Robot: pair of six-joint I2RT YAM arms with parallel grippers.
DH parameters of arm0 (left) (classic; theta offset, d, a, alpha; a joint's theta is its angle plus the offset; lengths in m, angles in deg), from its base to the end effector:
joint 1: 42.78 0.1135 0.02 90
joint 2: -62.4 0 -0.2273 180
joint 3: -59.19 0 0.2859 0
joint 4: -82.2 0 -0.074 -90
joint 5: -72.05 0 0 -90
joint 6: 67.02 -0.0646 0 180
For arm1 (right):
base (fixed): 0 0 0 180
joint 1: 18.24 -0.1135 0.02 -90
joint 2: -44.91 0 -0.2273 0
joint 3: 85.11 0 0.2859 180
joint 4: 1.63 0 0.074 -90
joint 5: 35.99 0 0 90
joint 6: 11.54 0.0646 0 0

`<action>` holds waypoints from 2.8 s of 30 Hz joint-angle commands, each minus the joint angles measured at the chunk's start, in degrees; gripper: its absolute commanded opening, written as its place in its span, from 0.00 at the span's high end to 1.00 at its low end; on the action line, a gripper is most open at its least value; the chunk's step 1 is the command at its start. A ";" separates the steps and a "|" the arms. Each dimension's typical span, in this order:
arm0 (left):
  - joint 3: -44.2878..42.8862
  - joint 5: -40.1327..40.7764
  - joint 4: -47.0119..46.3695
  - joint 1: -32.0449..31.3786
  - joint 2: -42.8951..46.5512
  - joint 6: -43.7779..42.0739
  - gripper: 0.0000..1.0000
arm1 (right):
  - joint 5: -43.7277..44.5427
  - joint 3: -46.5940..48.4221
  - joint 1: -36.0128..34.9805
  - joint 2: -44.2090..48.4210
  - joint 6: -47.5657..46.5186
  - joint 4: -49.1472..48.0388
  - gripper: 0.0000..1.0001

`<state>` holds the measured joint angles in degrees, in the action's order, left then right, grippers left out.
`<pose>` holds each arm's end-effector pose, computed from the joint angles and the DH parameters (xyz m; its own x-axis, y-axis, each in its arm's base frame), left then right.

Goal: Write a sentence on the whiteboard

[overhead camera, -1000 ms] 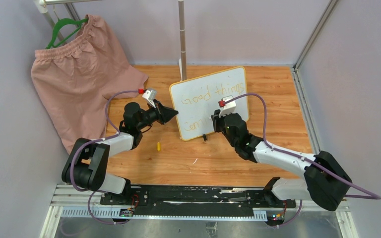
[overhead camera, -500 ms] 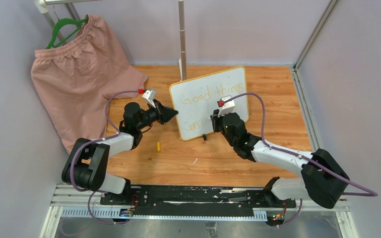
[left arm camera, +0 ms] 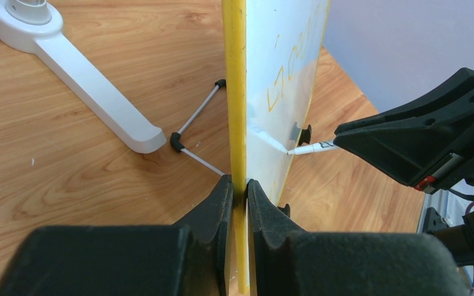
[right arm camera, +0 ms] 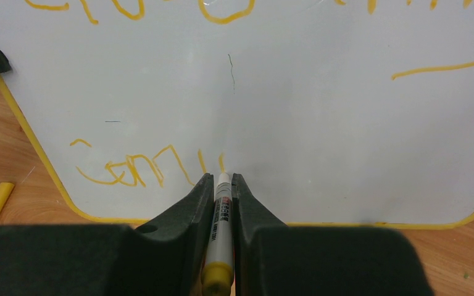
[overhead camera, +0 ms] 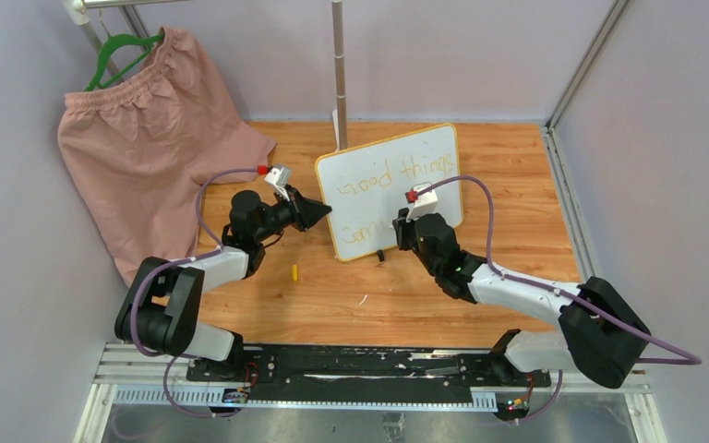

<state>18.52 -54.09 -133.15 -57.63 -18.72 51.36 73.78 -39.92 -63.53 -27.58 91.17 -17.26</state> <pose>0.3074 -0.1209 0.1414 -0.4439 -0.2794 -0.8514 0.6408 0.5652 -0.5196 0.2531 0.2246 0.1719 -0.2347 0.0572 -0.9704 -0.3938 0.9071 0.1487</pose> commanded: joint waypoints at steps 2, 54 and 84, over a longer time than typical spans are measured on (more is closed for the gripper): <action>-0.79 -0.94 -0.44 -1.23 0.98 -2.01 1.00 | 0.84 -0.26 0.97 0.00 0.62 0.68 1.00; -0.71 -0.95 -0.44 -1.39 1.01 -2.28 1.00 | -1.08 2.52 4.19 1.75 -0.61 -0.10 1.00; -0.71 -0.86 -0.44 -1.43 1.09 -2.28 1.00 | 2.07 -2.78 4.29 8.40 -0.36 1.02 1.00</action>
<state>18.52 -54.15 -133.39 -58.00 -18.44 51.01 72.95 -40.79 -59.95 -21.59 90.96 -14.24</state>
